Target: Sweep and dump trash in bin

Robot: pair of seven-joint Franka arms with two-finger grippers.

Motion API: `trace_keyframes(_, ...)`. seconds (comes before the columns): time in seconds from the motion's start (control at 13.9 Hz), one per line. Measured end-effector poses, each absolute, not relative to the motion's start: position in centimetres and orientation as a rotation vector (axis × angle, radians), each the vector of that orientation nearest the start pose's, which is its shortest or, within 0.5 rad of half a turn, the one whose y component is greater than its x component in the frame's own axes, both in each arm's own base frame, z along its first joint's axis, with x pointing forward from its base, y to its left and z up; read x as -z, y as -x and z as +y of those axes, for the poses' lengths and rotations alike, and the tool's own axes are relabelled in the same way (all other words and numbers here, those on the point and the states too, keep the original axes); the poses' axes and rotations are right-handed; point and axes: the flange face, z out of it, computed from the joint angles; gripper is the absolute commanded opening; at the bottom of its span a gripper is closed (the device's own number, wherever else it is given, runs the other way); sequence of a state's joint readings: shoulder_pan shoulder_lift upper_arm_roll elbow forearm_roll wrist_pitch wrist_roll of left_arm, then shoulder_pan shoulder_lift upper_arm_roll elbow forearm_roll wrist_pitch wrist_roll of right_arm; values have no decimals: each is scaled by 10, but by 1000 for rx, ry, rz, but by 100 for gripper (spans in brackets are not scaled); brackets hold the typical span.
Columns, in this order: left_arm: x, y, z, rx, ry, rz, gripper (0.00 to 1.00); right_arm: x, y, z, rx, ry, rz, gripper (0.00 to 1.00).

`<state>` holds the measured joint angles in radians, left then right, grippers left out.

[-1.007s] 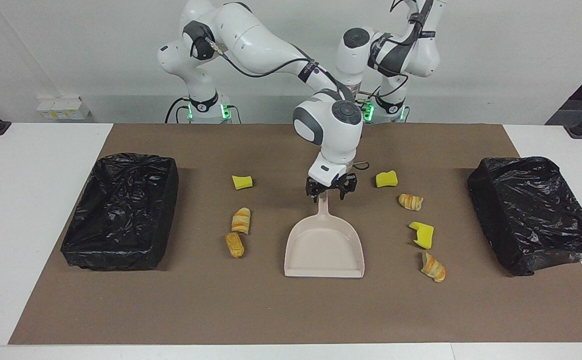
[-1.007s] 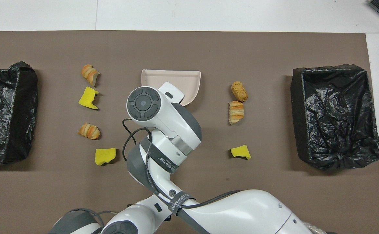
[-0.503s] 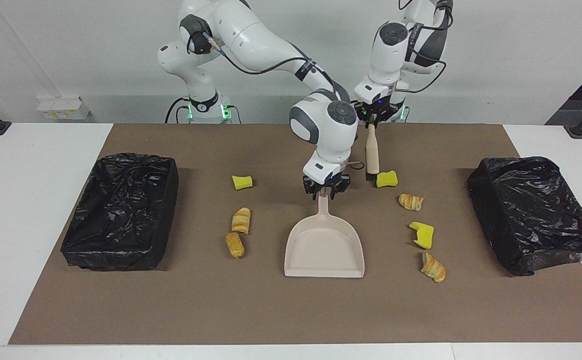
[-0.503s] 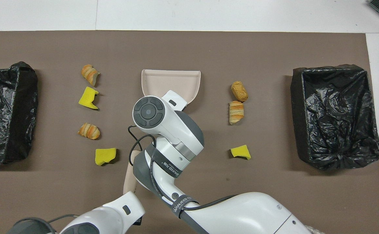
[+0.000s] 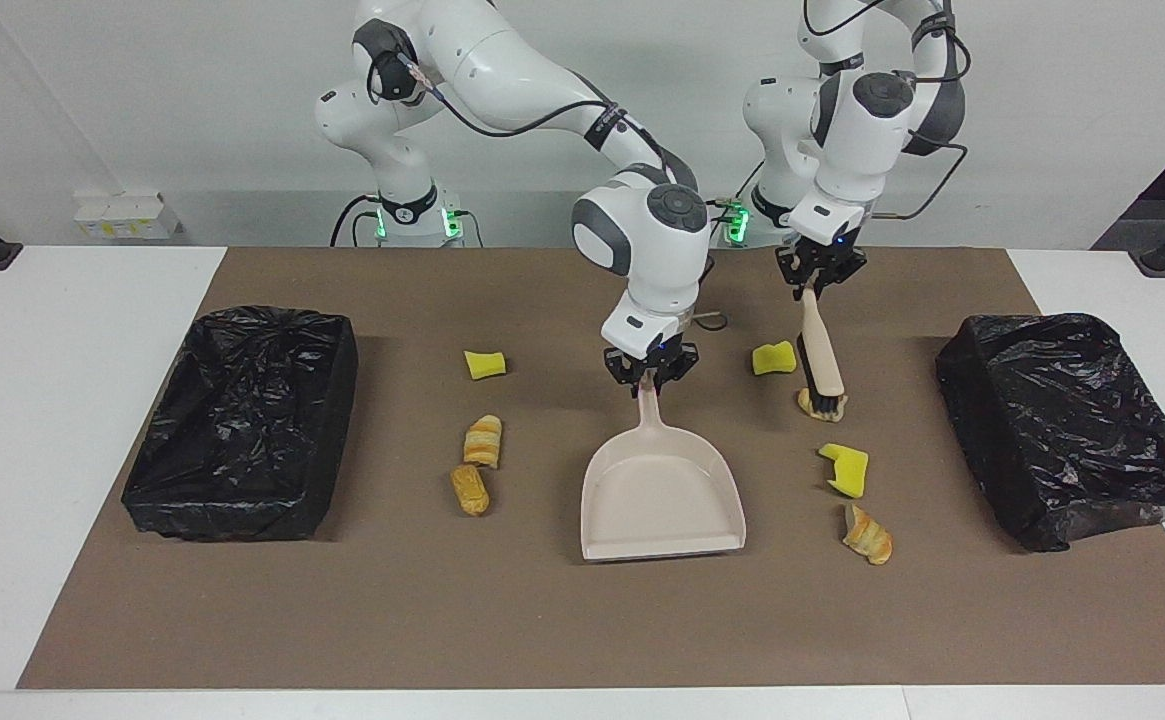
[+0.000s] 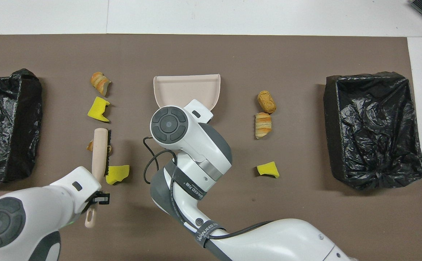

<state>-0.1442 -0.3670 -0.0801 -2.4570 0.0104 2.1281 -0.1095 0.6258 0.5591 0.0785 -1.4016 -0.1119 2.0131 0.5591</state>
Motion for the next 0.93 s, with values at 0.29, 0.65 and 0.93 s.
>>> trace_keyframes(0.29,-413,-493,-58,20,3033,312,0,-401,-576,425,148,3076,-750,0)
trace_keyframes(0.65,-390,-592,-27,25,2950,435,0,-396,-600,387,109,2898,-1352,0)
trace_keyframes(0.93,-369,-632,0,-2,2928,604,0,-394,-617,358,85,2719,-1759,0)
